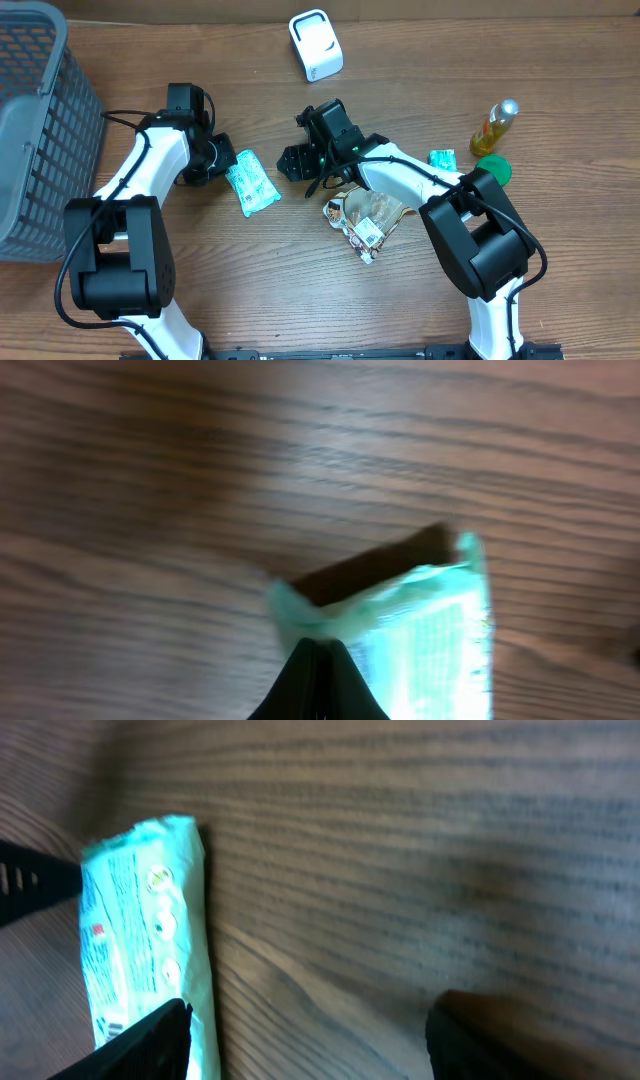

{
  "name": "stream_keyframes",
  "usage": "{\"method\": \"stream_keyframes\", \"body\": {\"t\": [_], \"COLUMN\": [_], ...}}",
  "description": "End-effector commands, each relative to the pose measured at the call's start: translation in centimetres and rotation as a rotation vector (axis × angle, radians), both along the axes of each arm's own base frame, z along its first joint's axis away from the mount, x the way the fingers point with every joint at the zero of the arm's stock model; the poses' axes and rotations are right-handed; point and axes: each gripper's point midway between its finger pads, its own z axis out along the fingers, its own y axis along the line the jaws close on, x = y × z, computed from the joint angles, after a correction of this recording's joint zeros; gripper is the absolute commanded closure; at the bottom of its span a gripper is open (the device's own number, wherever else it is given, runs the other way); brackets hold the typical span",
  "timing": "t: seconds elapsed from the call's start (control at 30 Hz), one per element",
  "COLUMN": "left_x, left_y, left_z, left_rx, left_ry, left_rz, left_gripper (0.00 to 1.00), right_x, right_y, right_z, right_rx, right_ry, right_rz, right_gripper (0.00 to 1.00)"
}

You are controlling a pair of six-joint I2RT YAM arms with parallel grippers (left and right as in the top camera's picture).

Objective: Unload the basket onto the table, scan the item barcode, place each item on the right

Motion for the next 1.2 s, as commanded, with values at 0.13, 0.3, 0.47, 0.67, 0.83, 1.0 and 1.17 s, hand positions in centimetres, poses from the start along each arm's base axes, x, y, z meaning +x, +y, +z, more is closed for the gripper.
{"method": "stream_keyframes", "body": {"t": [0.13,0.3,0.47,0.67,0.83,1.0,1.17], "left_x": [-0.1,-0.1,1.3,1.8,0.3,-0.7,0.1], "left_y": [-5.3,-5.7,-3.9,-0.2,1.6,1.6,-1.0], "left_z": [-0.1,-0.5,1.7,3.2,1.5,-2.0,-4.0], "left_rx": [-0.077,0.039,0.033,0.036,0.1,0.105,-0.036], "left_ry": [-0.004,-0.017,-0.025,-0.005,0.059,0.128,0.128], "left_rz": [-0.065,-0.099,-0.05,0.041,0.076,0.088,0.023], "left_gripper": [0.96,0.96,0.96,0.96,0.95,0.96,0.96], "right_x": [-1.4,-1.9,-1.7,-1.5,-1.3,-1.1,-0.6], "right_y": [-0.3,-0.5,-1.2,-1.4,-1.5,-1.6,-2.3], "right_z": [-0.6,-0.7,-0.9,-0.9,-0.8,-0.8,-0.8], "right_rx": [-0.015,-0.004,-0.012,-0.011,-0.009,-0.007,-0.008], "right_ry": [0.058,0.094,0.106,0.105,0.102,0.099,0.102], "right_rz": [0.02,0.029,0.016,0.009,0.005,0.002,-0.017], "right_gripper": [0.29,0.28,0.27,0.27,0.27,0.27,0.27]}}
